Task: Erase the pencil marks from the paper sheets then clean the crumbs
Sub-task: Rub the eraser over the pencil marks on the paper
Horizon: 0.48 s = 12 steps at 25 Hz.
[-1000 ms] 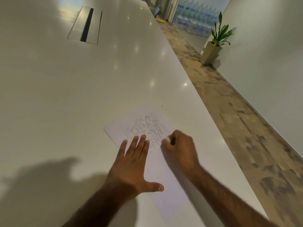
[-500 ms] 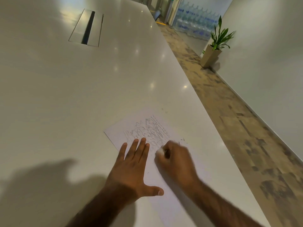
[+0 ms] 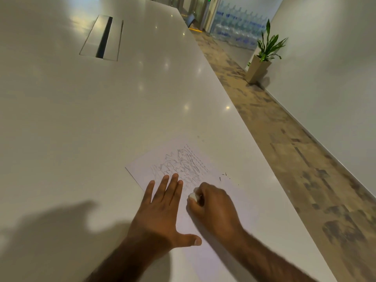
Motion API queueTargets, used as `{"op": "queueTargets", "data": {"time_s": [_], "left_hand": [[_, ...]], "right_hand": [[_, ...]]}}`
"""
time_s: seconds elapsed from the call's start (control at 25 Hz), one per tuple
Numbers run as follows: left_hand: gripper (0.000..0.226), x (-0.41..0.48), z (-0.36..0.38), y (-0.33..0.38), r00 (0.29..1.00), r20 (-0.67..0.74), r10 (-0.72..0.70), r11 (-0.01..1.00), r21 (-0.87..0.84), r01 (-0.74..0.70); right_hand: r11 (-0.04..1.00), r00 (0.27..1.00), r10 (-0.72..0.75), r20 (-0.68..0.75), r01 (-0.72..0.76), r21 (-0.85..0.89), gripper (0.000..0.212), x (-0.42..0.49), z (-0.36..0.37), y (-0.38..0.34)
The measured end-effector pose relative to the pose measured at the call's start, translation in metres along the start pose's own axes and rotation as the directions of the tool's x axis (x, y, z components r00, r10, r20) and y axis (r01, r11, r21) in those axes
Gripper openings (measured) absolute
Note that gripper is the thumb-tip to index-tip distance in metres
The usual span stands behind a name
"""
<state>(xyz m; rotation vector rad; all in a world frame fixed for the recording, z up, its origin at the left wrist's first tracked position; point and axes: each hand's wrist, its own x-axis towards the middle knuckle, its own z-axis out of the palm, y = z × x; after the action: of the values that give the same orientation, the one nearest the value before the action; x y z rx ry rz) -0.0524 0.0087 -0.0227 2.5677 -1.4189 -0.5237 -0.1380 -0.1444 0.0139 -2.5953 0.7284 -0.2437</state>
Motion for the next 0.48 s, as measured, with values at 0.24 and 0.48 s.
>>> {"op": "queueTargets", "data": {"time_s": [0.24, 0.48], "left_hand": [[0.133, 0.001, -0.007, 0.003, 0.999, 0.046, -0.022, 1.000, 0.021, 0.021], [0.133, 0.002, -0.004, 0.001, 0.998, 0.056, -0.002, 1.000, -0.003, 0.003]], "right_hand": [[0.980, 0.973, 0.198, -0.119, -0.201, -0.008, 0.024, 0.060, -0.034, 0.038], [0.995, 0.995, 0.073, -0.065, -0.077, -0.057, 0.026, 0.030, -0.009, 0.036]]}}
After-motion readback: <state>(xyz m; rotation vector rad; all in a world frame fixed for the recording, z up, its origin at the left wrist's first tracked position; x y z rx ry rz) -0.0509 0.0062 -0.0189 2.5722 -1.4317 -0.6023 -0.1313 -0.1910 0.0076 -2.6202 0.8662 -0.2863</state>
